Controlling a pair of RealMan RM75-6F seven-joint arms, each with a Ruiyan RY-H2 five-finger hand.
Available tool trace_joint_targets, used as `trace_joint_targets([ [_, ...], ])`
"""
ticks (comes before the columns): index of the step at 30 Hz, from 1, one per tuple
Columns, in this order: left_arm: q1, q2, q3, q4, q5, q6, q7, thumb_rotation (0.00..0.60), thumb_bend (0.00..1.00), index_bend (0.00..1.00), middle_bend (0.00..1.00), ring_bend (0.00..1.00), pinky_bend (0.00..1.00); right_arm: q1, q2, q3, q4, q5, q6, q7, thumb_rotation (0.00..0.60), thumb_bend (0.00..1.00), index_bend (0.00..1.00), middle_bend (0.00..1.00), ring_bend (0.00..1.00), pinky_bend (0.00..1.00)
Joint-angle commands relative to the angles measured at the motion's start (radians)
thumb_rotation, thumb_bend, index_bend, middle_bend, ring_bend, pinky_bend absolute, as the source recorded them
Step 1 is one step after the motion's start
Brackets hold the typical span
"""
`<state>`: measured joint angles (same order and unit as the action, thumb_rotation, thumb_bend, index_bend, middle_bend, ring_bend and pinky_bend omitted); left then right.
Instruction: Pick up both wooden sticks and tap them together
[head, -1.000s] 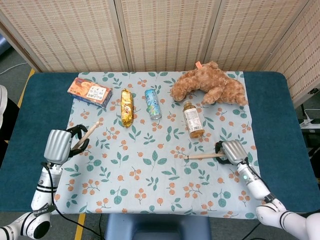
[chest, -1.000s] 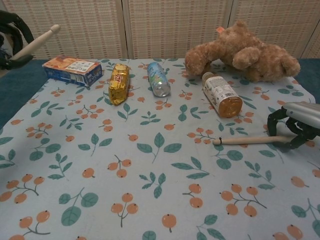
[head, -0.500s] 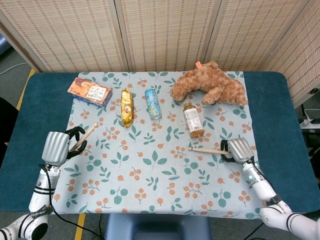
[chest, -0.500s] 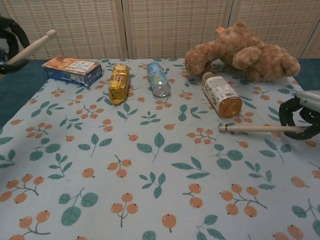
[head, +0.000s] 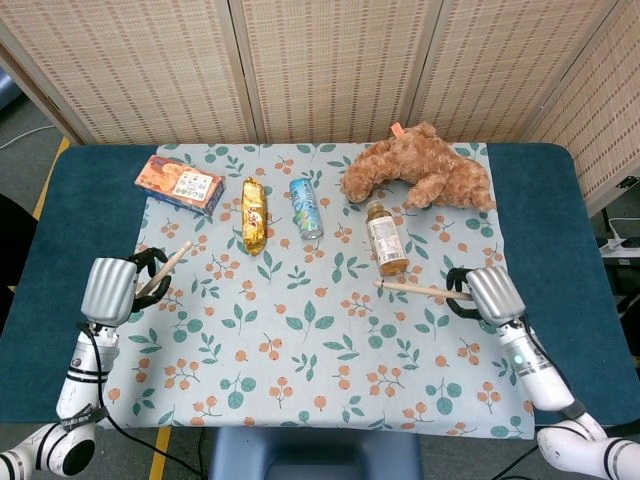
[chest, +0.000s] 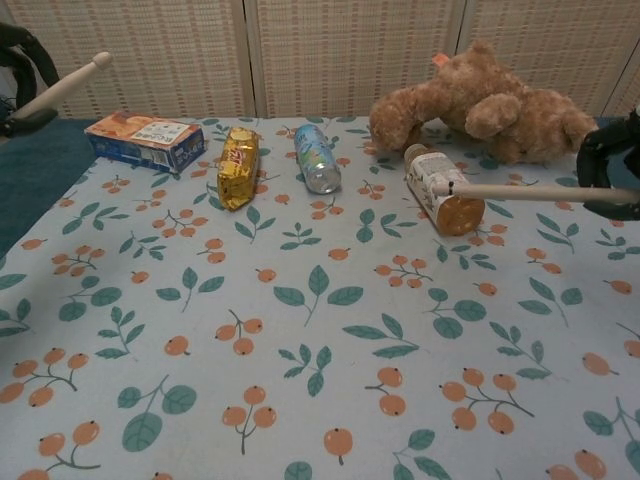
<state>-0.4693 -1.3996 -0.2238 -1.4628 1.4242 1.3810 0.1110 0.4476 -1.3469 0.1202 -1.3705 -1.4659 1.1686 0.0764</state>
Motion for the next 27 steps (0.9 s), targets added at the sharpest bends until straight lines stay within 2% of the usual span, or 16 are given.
trace_joint_targets([
  [1,-0.028,0.004,-0.029,0.012,-0.013,-0.024,-0.011,0.6,0.38,0.65,0.81,0.9,1.0,-0.016,0.093,0.008,-0.158,-0.105,0.11,0.066,0.6,1.0,0.83,0.65,0.85,1.0],
  [6,-0.084,-0.013,-0.079,0.022,-0.047,-0.076,-0.065,0.6,0.38,0.65,0.82,0.91,1.0,-0.005,0.185,0.015,-0.34,-0.191,0.16,0.151,0.6,1.0,0.83,0.65,0.85,1.0],
  [12,-0.133,-0.007,-0.118,-0.055,-0.058,-0.113,-0.121,0.6,0.38,0.65,0.82,0.91,1.0,0.034,0.23,0.051,-0.462,-0.198,0.142,0.14,0.6,1.0,0.83,0.66,0.85,1.0],
  [22,-0.159,0.024,-0.165,-0.225,-0.023,-0.087,-0.271,0.6,0.38,0.65,0.82,0.91,1.0,0.112,0.187,0.119,-0.484,-0.102,0.073,0.137,0.6,1.0,0.83,0.66,0.85,1.0],
  [27,-0.158,0.036,-0.168,-0.258,-0.01,-0.078,-0.303,0.6,0.38,0.66,0.82,0.91,1.0,0.127,0.17,0.131,-0.473,-0.08,0.061,0.134,0.6,1.0,0.83,0.66,0.85,1.0],
])
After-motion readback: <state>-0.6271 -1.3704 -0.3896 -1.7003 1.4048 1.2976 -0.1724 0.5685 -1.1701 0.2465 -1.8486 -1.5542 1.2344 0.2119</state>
